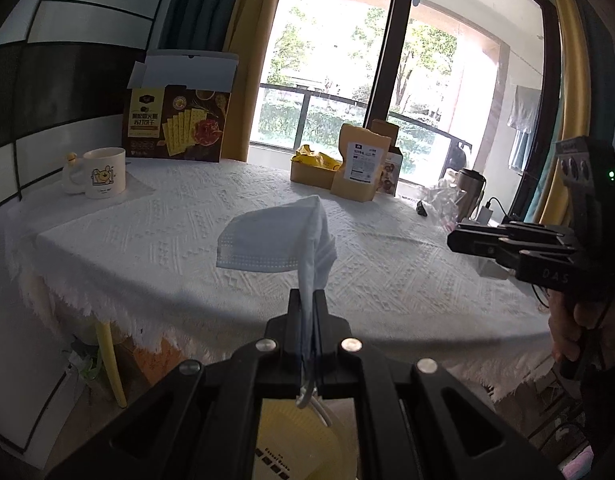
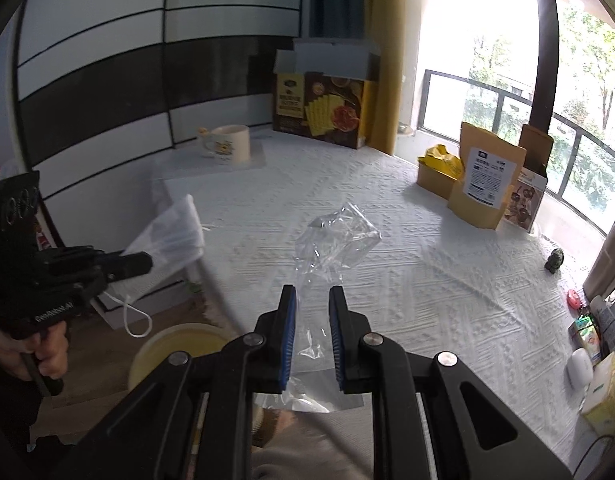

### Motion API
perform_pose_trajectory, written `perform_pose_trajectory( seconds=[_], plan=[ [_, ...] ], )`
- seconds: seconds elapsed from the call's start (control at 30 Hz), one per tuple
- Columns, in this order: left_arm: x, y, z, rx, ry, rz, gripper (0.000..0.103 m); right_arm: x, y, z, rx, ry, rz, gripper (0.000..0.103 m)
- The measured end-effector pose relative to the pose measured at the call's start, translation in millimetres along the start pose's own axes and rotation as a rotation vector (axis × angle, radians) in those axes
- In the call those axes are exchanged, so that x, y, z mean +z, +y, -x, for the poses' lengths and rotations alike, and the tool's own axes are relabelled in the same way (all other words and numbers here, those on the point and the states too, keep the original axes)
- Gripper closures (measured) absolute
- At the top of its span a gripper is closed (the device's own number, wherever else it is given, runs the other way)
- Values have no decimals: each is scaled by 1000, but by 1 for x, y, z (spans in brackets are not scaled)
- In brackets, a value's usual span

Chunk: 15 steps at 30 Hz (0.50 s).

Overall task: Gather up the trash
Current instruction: 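Carry the mask and clear bag with both tools over the yellow bin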

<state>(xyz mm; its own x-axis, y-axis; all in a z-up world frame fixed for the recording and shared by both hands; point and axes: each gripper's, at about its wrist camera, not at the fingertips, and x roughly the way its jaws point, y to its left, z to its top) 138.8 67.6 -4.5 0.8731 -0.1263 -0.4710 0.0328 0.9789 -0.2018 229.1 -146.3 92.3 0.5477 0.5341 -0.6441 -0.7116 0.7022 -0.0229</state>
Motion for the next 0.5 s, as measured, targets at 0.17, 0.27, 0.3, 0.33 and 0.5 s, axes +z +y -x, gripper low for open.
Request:
perform_pose_trajectory(
  seconds=[0.17,0.27,0.3,0.33,0.5],
  plan=[
    [-28,10,10,15,38,41,99,-20,31,13,57,-57,-9,88],
    [-51,15,9,20,82,58,99,-37,51,13,90,-70,-5,88],
    [-58,17,8,22,97,63,99,-44,59,12,98,-72,-3,88],
    [-65,20,6,25,111,72,99,-50,64,11,101,-71,-2,88],
    [-97,23,-8,20,189,116,99,-80,93,5,129,-54,14,88]
  ],
)
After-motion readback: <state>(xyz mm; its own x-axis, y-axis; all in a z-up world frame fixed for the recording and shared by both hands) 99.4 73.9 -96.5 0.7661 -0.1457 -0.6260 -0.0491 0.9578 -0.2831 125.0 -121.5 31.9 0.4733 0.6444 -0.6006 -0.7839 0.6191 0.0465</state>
